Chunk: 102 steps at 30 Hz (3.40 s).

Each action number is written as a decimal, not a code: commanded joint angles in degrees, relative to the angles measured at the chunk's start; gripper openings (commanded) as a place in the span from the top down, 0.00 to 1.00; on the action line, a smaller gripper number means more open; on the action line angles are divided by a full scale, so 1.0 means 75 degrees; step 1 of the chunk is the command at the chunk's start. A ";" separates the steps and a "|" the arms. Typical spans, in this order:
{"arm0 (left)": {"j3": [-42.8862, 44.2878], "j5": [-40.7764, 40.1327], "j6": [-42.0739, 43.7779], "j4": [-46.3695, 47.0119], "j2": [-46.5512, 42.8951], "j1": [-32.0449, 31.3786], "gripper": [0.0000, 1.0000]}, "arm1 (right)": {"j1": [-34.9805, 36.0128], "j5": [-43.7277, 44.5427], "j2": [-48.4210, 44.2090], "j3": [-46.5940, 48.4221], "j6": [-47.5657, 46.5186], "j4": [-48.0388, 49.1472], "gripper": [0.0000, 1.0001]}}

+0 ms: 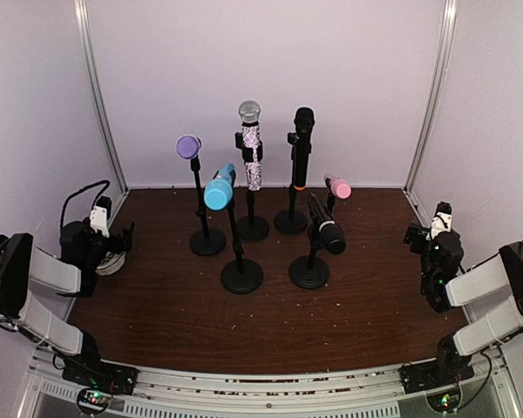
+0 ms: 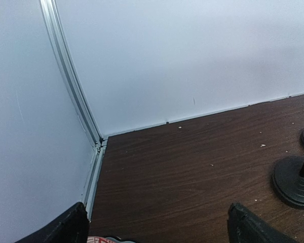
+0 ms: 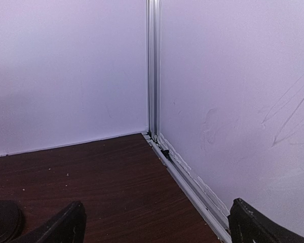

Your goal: Remove the microphone from the stand

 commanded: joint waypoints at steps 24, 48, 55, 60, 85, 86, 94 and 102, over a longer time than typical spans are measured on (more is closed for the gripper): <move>0.4871 0.0119 0.0240 -0.8276 -0.1015 0.0152 0.02 | 0.0556 -0.1794 -0.3428 0.4190 0.1372 -0.6748 0.00; 0.4920 0.4585 0.1678 -1.2067 -0.3718 -0.0659 0.02 | 0.6750 -0.2276 -0.0428 0.6560 -0.4385 -0.7452 0.00; 0.4467 0.4559 0.1213 -1.1104 -0.3616 -0.1522 0.03 | 0.7282 -0.2057 0.0628 0.7334 -0.5471 -0.6664 0.02; 0.3902 0.4363 0.0631 -1.0005 -0.3799 -0.1986 0.03 | 0.7697 -0.1787 0.1141 0.7740 -0.5925 -0.5964 0.03; 0.3911 0.3982 -0.0131 -0.9237 -0.3684 -0.2380 0.05 | 0.8448 0.0708 0.3232 0.9261 -0.7241 -0.3218 0.50; 0.3911 0.3971 -0.0157 -0.9236 -0.3691 -0.2403 0.05 | 0.8448 0.0808 0.3210 0.9237 -0.7251 -0.3144 0.54; 0.3840 0.3295 -0.0409 -0.8848 -0.3687 -0.3254 0.08 | 0.8263 0.0476 0.2441 0.8352 -0.5845 -0.2981 0.72; 0.3854 0.2237 -0.1126 -0.7439 -0.2994 -0.4415 0.16 | 0.8025 -0.0588 0.1959 0.8225 -0.4491 -0.3654 0.89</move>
